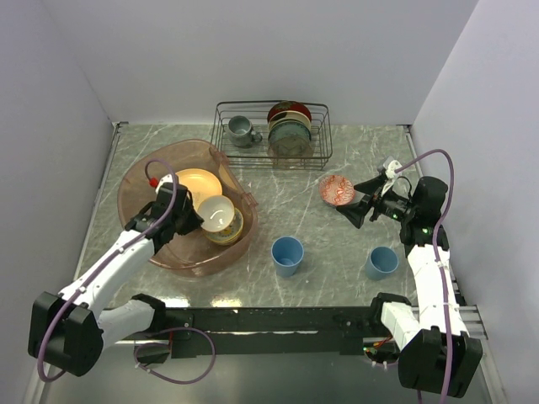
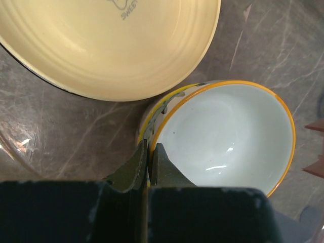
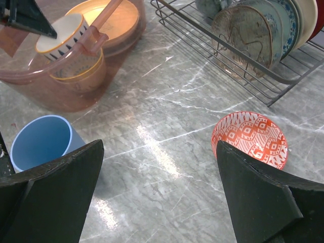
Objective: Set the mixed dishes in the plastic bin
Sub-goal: Place the bowl in the plastic bin.
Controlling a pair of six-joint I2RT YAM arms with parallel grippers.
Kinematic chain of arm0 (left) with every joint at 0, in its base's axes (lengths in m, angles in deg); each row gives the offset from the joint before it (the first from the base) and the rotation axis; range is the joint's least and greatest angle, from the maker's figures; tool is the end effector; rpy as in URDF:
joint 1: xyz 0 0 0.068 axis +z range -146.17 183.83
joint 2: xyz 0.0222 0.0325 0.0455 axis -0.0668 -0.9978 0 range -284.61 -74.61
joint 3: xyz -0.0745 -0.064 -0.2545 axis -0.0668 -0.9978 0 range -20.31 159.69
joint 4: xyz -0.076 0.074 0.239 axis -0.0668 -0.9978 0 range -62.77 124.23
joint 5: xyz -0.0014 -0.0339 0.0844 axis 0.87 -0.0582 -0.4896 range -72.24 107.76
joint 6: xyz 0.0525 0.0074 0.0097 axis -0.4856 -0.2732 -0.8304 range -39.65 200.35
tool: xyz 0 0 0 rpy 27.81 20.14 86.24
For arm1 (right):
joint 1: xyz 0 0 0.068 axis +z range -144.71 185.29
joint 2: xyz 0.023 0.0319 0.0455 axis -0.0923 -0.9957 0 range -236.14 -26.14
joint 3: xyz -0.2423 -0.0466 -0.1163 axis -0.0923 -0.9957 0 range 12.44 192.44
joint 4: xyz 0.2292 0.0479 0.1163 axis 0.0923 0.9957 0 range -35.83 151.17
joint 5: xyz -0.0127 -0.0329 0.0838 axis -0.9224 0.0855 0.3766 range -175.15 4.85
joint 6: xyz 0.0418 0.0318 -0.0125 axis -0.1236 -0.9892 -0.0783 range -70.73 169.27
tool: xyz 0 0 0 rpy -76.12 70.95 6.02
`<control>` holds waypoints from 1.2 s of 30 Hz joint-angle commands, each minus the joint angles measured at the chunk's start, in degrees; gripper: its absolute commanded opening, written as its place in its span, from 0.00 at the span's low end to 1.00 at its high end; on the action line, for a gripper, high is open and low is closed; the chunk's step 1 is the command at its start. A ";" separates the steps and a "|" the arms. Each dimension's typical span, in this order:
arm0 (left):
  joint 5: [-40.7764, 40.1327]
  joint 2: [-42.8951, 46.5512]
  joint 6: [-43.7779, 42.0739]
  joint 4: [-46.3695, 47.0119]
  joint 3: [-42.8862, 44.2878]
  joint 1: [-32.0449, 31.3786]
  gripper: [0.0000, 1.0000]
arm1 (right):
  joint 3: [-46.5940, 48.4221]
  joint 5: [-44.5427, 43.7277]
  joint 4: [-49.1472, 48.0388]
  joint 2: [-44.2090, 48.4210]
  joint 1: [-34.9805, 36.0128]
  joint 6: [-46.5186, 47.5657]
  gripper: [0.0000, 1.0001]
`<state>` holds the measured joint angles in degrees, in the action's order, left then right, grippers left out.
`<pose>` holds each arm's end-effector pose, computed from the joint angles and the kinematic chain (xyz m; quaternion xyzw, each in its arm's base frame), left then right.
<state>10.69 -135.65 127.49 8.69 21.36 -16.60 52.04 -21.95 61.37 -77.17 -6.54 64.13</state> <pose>0.2083 -0.0730 0.2426 -0.2359 0.8915 -0.1654 0.3496 0.1937 -0.0080 0.3001 -0.3238 0.6835 0.2994 0.5817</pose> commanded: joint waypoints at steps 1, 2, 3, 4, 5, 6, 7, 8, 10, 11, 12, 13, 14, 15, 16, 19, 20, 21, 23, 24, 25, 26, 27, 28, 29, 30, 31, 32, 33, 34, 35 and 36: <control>2.94 -0.40 -0.64 5.41 0.08 0.39 0.05 | -0.31 -0.09 -2.28 0.58 -0.21 0.35 1.00; 3.29 -0.57 -0.73 5.50 -0.10 0.39 0.06 | -0.31 -0.09 -2.28 0.49 -0.29 0.35 1.00; 3.47 -0.75 -0.90 5.59 -0.18 0.39 0.07 | -0.31 -0.09 -2.19 0.49 -0.29 0.35 1.00; 3.64 -1.10 -0.90 5.59 -0.27 0.47 0.08 | -0.31 -0.18 -2.28 0.49 -0.29 0.44 1.00; 3.90 -1.28 -0.99 5.50 -0.45 0.39 0.09 | -0.39 -0.18 -2.37 0.57 -0.21 0.35 1.00; 3.99 -1.63 -1.17 5.50 -0.54 0.39 0.11 | -0.39 -0.09 -2.37 0.40 -0.29 0.44 1.00; 4.08 -1.63 -1.08 5.41 -0.54 0.39 0.14 | -0.39 -0.09 -2.37 0.40 -0.29 0.44 1.00; 4.08 -1.72 -1.17 5.41 -0.54 0.39 0.20 | -0.39 -0.18 -2.28 0.40 -0.29 0.44 1.00; 4.08 -1.89 -1.25 5.32 -0.54 0.39 0.23 | -0.39 -0.18 -2.28 0.40 -0.21 0.44 1.00; 4.08 -1.98 -1.17 5.24 -0.45 0.39 0.28 | -0.39 -0.27 -2.28 0.40 -0.21 0.53 1.00; 4.00 -2.07 -1.25 5.15 -0.45 0.39 0.32 | -0.39 -0.27 -2.37 0.31 -0.29 0.53 1.00; 3.91 -2.07 -1.17 5.06 -0.19 0.39 0.35 | -0.39 -0.18 -2.28 0.31 -0.21 0.53 1.00; 3.91 -1.98 -1.17 4.89 -0.10 0.39 0.41 | -0.48 -0.27 -2.28 0.40 -0.21 0.53 1.00; 3.91 -1.90 -1.25 4.71 0.42 0.39 0.45 | -0.48 -0.27 -2.37 0.40 -0.29 0.62 1.00; 3.82 -1.72 -1.43 4.19 0.78 0.47 0.49 | -0.48 -0.36 -2.28 0.40 -0.21 0.62 1.00; 3.91 -0.05 -2.39 2.87 2.36 0.47 0.68 | -0.39 -0.45 -2.19 0.31 -0.29 0.71 1.00; 3.82 0.47 -2.83 2.43 2.88 0.47 0.78 | -0.39 -0.45 -2.19 0.31 -0.21 0.79 1.00; 3.82 1.70 -3.19 2.08 3.93 0.47 0.81 | -0.39 -0.45 -2.19 0.23 -0.21 0.79 1.00; 3.38 3.11 -4.42 1.20 4.91 0.47 0.92 | -0.40 -0.62 -2.28 0.14 -0.29 0.79 1.00; 3.29 4.51 -4.94 1.02 5.61 0.47 0.95 | -0.39 -0.80 -2.28 -0.04 -0.29 0.97 1.00; 3.20 5.30 -6.25 0.93 5.79 0.47 0.98 | -0.39 -0.97 -2.11 -0.21 -0.29 1.06 1.00; 3.12 6.10 -6.87 1.19 5.96 0.47 0.99 | -0.39 -1.41 -1.93 -0.30 -0.29 1.14 1.00; 3.12 7.67 -7.66 1.37 5.97 0.47 0.99 | -0.39 -1.85 -1.93 -0.39 -0.29 1.06 1.00; 3.12 8.56 -9.32 1.63 5.97 0.47 0.99 | -0.39 -2.03 -2.02 -0.39 -0.21 0.88 1.00; 3.20 9.35 -10.12 1.89 6.05 0.47 0.99 | -0.39 -2.38 -2.28 -0.39 -0.29 0.79 1.00; 3.38 11.01 -11.09 2.42 5.97 0.56 0.99 | -0.39 -3.51 -2.45 -0.30 -0.47 0.01 1.00; 3.47 11.63 -13.10 2.60 5.88 0.48 0.99 | -0.39 -4.04 -2.89 -0.39 -0.64 -0.61 1.00; 3.38 12.42 -14.16 2.60 5.88 0.47 0.99 | -0.31 -5.09 -3.07 -0.65 -0.64 -3.05 1.00; 3.03 13.74 -15.31 2.86 5.97 0.47 0.99 | -0.31 -8.93 -3.77 -0.74 -0.99 -5.77 1.00; 2.68 14.36 -17.58 3.04 5.97 0.47 0.99 | -0.31 -12.45 -5.08 -1.00 -1.17 -9.37 1.00; 2.15 14.89 -18.65 3.13 6.14 0.47 0.99 | -0.13 -15.53 -5.79 -1.96 -1.26 -16.71 1.00; 1.10 15.41 -19.79 2.95 6.40 0.47 0.99 | 0.30 -15.91 -5.97 -2.93 -1.87 -17.13 1.00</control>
<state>13.79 -122.53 115.07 9.83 25.58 -16.38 51.73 -28.95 60.06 -78.09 -7.00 58.68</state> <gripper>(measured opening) 0.993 0.997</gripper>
